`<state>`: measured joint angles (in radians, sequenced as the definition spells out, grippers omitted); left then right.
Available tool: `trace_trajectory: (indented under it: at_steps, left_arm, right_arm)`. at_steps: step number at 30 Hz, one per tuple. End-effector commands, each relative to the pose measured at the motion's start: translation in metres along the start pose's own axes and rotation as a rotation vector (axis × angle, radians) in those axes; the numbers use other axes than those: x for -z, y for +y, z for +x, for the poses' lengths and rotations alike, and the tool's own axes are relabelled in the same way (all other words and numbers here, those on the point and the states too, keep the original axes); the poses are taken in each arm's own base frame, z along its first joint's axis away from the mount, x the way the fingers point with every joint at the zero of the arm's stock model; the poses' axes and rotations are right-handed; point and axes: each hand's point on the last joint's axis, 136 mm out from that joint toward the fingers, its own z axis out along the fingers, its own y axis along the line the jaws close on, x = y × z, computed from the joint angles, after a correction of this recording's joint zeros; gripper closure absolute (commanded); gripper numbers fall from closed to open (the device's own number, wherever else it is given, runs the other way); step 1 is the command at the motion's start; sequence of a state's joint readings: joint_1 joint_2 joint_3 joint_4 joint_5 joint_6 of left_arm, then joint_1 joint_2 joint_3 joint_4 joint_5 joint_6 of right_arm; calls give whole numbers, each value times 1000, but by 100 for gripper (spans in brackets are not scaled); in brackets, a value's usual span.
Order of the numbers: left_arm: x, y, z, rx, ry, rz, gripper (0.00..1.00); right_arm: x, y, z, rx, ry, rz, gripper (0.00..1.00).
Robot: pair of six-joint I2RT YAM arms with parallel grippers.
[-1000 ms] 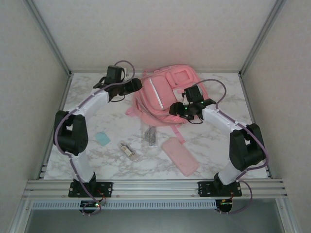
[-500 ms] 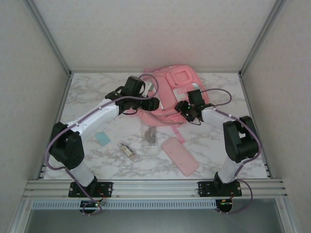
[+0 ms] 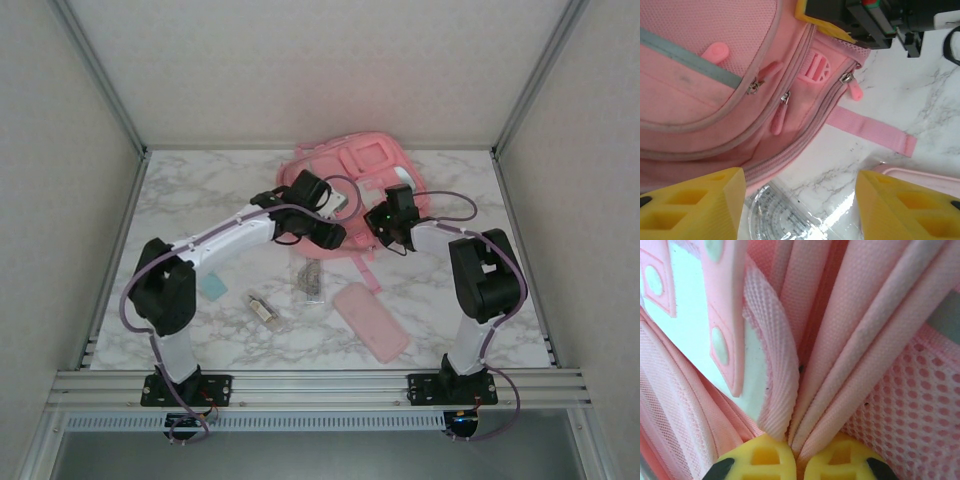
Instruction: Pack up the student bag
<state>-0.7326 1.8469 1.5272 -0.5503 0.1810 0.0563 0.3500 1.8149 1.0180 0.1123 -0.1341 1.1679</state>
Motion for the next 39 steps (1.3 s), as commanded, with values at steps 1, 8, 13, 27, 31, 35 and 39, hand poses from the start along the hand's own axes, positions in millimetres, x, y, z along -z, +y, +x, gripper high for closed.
trace_trajectory:
  at_steps: [1, 8, 13, 27, 31, 35, 39]
  left_arm:
    - [-7, 2, -3, -61, 35, -24, 41]
    - [-20, -20, -7, -70, 52, 17, 43]
    - [-31, -15, -13, -34, 52, -20, 53]
    - [-61, 21, 6, 166, 109, -244, 78]
    - [-63, 41, 6, 218, 65, -331, 79]
    - [-73, 46, 7, 231, 57, -328, 76]
    - [-93, 42, 19, 246, 110, -289, 66]
  right_arm:
    - [28, 33, -20, 13, -76, -110, 100]
    - [58, 73, -30, 16, -59, -222, 100]
    - [58, 80, -28, 3, -46, -249, 100]
    - [51, 76, -24, -9, -20, -258, 100]
    - [51, 74, -21, -7, -10, -265, 100]
    - [52, 74, -19, -6, -4, -275, 100]
    - [52, 76, -19, -3, -2, -280, 100]
